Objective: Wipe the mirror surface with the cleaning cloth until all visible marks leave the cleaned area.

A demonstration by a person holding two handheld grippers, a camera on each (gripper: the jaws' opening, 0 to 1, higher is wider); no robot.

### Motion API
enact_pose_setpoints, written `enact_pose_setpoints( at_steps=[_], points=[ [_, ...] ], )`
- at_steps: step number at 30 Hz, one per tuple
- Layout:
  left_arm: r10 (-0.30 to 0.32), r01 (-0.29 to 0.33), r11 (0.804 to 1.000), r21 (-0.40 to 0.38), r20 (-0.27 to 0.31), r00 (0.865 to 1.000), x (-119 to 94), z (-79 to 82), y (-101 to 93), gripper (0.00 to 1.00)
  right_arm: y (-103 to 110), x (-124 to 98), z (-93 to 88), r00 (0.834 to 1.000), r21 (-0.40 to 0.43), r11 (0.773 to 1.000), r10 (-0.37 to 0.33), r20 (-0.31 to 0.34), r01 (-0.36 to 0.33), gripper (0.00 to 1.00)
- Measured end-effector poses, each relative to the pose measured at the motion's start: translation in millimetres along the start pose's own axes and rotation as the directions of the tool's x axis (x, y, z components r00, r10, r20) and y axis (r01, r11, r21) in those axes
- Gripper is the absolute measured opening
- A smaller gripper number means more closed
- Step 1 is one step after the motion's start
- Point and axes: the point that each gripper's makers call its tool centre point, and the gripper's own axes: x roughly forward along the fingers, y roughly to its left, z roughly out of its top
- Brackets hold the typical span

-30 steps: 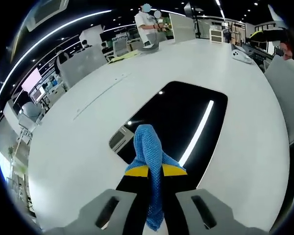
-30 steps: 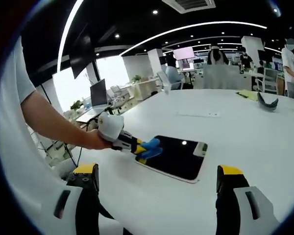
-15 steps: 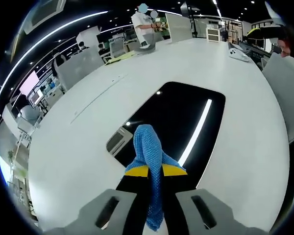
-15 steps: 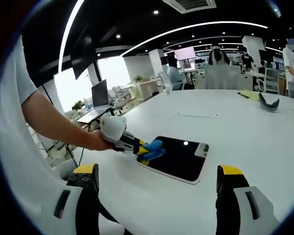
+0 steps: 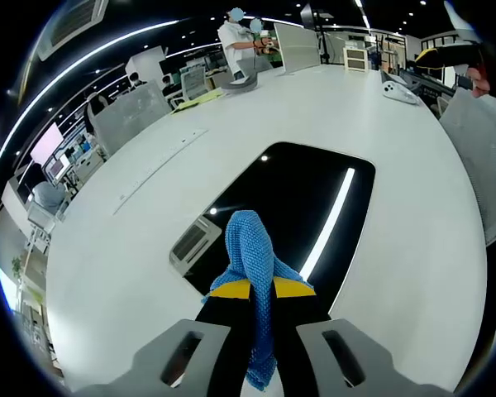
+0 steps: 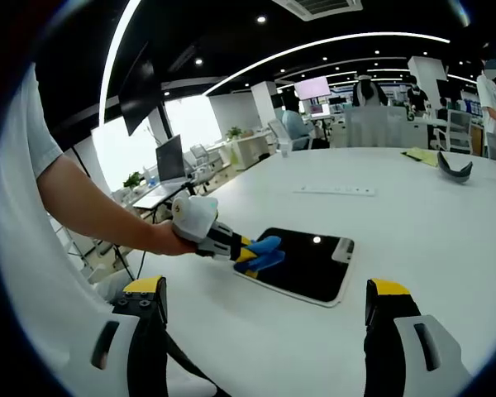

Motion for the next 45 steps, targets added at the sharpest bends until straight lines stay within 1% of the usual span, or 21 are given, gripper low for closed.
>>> enact_pose_setpoints(
  at_steps=[4, 13, 16, 21, 25, 32, 34, 36, 45],
  points=[
    [-0.008, 0.008, 1.0, 0.01, -0.001, 1.0, 1, 2.8, -2.8, 0.05, 1, -1, -3.7, 1.0, -0.007, 1.0, 0.01, -0.011, -0.01, 1.0],
    [-0.014, 0.014, 1.0, 0.015, 0.001, 1.0, 5, 7.4, -7.8, 0.05, 1, -2, -0.9, 1.0, -0.014, 1.0, 0.015, -0.003, -0.015, 1.0],
    [-0.019, 0.019, 1.0, 0.018, 0.002, 1.0, 6, 9.3, -9.9, 0.05, 6, 0, -2.2, 1.0, -0.025, 0.999, 0.027, -0.014, -0.028, 1.0],
    [-0.032, 0.032, 0.999, 0.025, 0.005, 0.999, 8, 11.9, -12.1, 0.05, 6, 1, -0.5, 1.0, -0.031, 0.999, 0.028, -0.01, -0.029, 1.0],
    [-0.032, 0.032, 0.999, 0.025, 0.008, 0.999, 10, 15.2, -15.5, 0.05, 7, 2, -1.6, 0.999, -0.038, 0.999, 0.038, -0.02, -0.039, 1.0],
    [-0.032, 0.032, 0.999, 0.028, 0.01, 0.999, 12, 20.7, -20.5, 0.05, 6, 2, -0.8, 0.999, -0.047, 0.998, 0.036, -0.02, -0.037, 1.0],
    [-0.036, 0.035, 0.999, 0.03, 0.012, 0.999, 13, 21.4, -21.3, 0.05, 2, 1, -2.6, 0.999, -0.056, 0.998, 0.025, -0.026, -0.027, 1.0],
    [-0.04, 0.039, 0.999, 0.029, 0.015, 0.999, 15, 22.1, -22.0, 0.05, -1, -1, -2.5, 1.0, -0.04, 0.999, 0.022, -0.02, -0.023, 1.0],
    [-0.053, 0.052, 0.998, 0.041, 0.014, 0.998, 18, 27.2, -27.5, 0.05, -3, -2, -1.3, 1.0, -0.044, 0.999, 0.015, -0.014, -0.016, 1.0]
  ],
)
